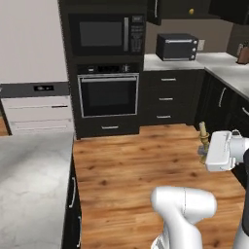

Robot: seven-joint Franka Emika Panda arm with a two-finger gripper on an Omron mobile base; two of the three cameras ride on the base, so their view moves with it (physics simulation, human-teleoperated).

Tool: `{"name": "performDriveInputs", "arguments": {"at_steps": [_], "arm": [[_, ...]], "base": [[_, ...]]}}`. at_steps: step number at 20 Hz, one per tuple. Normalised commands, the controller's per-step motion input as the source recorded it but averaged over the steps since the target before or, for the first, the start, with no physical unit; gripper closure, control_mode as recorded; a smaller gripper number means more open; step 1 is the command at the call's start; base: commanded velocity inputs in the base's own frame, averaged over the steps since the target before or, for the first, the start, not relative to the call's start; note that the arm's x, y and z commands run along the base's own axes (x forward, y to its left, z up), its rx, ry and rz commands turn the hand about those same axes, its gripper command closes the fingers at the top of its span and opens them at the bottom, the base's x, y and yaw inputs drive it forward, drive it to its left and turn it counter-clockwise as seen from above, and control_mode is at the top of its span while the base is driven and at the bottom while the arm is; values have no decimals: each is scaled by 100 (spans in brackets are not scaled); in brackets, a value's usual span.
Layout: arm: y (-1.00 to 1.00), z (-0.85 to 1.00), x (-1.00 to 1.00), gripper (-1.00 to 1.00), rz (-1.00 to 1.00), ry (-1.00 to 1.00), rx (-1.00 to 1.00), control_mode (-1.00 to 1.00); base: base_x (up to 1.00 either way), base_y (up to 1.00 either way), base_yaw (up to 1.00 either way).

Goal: Pick the candle and candle from the dining table and place them in the open cabinet. Close the cabinet after placing the objects.

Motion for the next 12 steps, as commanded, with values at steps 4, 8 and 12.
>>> {"name": "performDriveInputs", "arguments": {"at_steps": [4,8,12], "arm": [[0,0,0,100,0,0,0,100],[0,0,0,100,0,0,0,100],[0,0,0,100,0,0,0,100]], "base": [[64,0,0],[64,-2,0],[64,-9,0]]}}
